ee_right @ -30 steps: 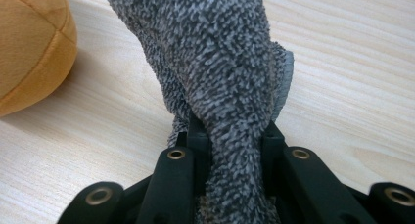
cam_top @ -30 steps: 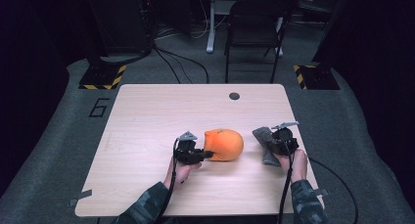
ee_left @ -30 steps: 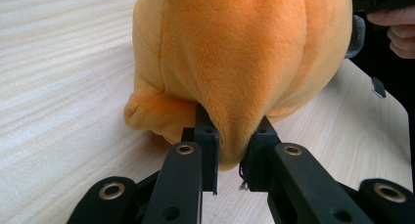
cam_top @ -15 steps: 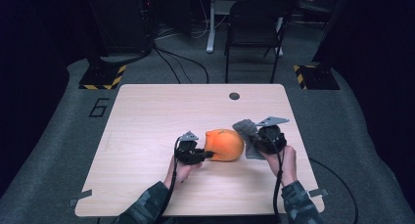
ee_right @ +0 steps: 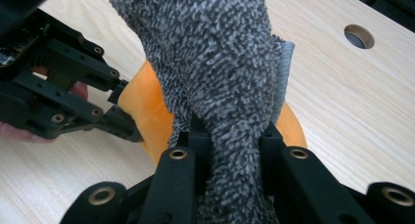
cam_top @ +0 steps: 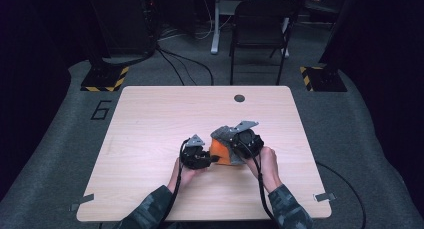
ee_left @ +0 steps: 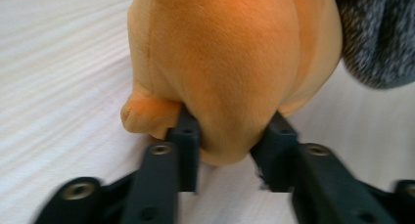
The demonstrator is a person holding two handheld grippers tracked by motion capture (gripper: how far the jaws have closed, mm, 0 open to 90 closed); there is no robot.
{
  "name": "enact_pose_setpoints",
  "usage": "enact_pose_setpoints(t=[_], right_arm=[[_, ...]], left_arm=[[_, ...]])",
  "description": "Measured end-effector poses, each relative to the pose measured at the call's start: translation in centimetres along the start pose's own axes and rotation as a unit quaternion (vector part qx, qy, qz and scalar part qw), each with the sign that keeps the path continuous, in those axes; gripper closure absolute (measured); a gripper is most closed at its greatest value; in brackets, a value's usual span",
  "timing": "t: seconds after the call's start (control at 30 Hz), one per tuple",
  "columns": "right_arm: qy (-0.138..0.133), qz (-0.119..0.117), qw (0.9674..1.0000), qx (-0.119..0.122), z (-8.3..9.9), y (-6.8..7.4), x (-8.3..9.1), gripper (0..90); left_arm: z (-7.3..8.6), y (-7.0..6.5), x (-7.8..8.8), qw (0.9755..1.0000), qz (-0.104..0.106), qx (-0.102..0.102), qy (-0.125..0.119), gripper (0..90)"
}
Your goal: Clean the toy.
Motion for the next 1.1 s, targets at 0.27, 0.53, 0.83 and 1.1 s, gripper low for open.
enact_pose_setpoints(t=[0.27, 0.53, 0.83, 1.1], right_arm=[[0.003, -0.014, 0.9997, -0.021, 0.2, -0.8, -0.5, 76.0], [-0.009, -0.014, 0.9996, -0.024, 0.2, -1.0, -0.8, 75.9], [-0.037, -0.043, 0.9974, -0.044, 0.6, 0.4, 1.6, 75.2], [-0.021, -0.013, 0.9997, -0.008, 1.7, 1.7, 0.2, 75.3]], left_arm=[[0.6, -0.6, 0.0, 0.9953, -0.041, -0.085, -0.02, 44.7], [0.7, -1.3, -0.2, 0.9894, -0.068, -0.127, -0.018, 70.5], [0.4, -1.3, -0.1, 0.9929, -0.066, -0.098, -0.015, 76.5], [0.3, -1.4, -0.2, 0.9931, -0.064, -0.097, -0.017, 77.2]])
Point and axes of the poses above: each handheld gripper's, and its own axes: x roughly backward along the jaws, z roughly out of its underside, y roughly to its left, the point moved 3 cm from there along -x, roughly forward along the jaws, and after that the axes turned 15 degrees about -x, right-handed, at the moved point
